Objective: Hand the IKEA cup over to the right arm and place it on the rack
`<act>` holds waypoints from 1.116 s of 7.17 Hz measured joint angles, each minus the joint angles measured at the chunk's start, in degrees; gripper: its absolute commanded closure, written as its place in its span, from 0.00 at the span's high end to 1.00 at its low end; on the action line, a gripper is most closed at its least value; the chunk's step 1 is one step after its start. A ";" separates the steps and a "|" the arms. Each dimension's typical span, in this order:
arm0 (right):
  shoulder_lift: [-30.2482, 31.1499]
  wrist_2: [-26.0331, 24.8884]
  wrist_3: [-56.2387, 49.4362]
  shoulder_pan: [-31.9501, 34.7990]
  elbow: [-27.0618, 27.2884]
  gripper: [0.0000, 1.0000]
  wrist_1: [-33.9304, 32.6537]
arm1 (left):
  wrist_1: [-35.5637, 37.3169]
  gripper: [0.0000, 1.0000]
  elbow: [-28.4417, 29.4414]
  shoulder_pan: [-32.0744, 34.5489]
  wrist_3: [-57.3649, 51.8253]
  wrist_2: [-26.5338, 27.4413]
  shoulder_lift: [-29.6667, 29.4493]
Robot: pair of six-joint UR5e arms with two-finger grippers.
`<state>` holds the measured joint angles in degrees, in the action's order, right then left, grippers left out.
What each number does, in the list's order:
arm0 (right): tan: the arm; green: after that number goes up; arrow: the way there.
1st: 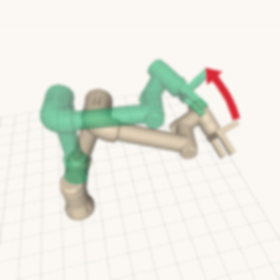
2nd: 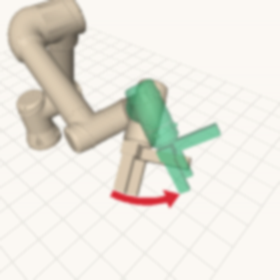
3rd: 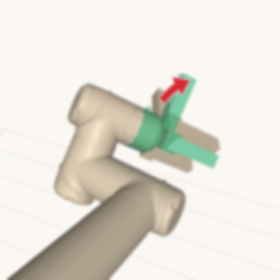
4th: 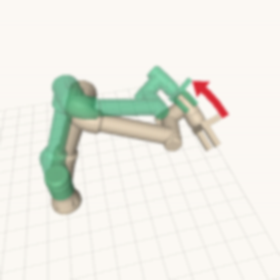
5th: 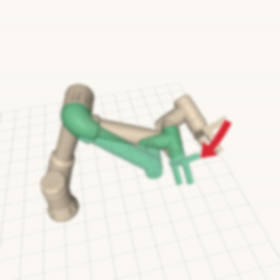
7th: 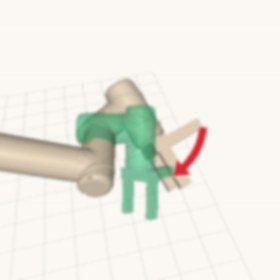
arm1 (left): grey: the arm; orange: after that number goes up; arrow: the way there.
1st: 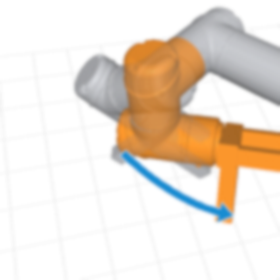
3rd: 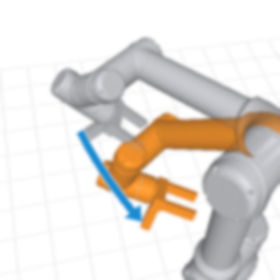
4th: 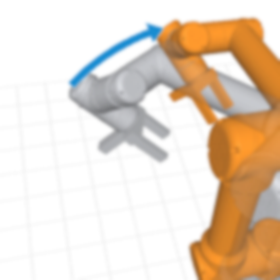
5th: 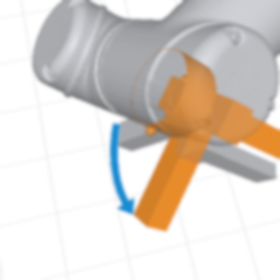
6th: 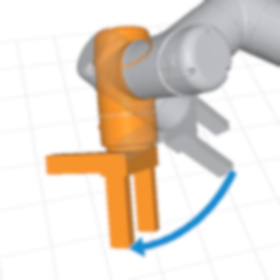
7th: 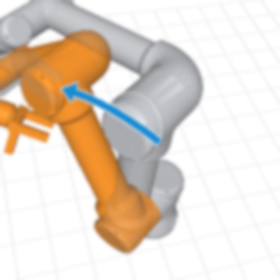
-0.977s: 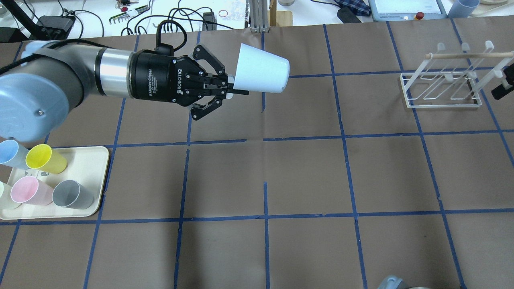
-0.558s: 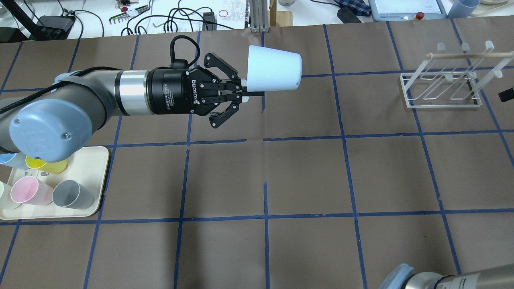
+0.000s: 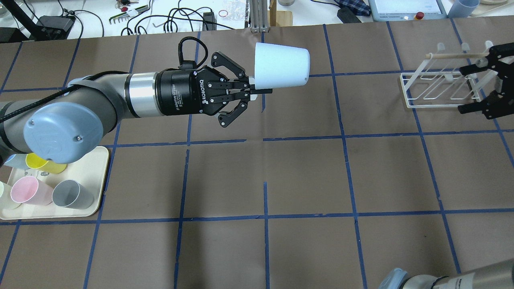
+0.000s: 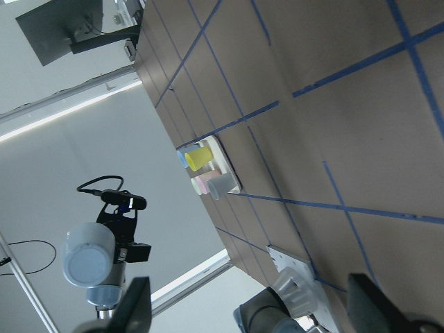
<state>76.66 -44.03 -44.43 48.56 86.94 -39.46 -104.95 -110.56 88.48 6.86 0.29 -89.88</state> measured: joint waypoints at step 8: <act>8.24 26.59 -1.01 21.60 -0.38 1.00 9.36 | 0.01 0.00 0.02 0.29 0.01 -0.10 -0.12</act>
<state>84.90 -17.44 -45.43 70.16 86.56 -30.10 -104.94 -110.54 88.77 6.88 0.19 -90.00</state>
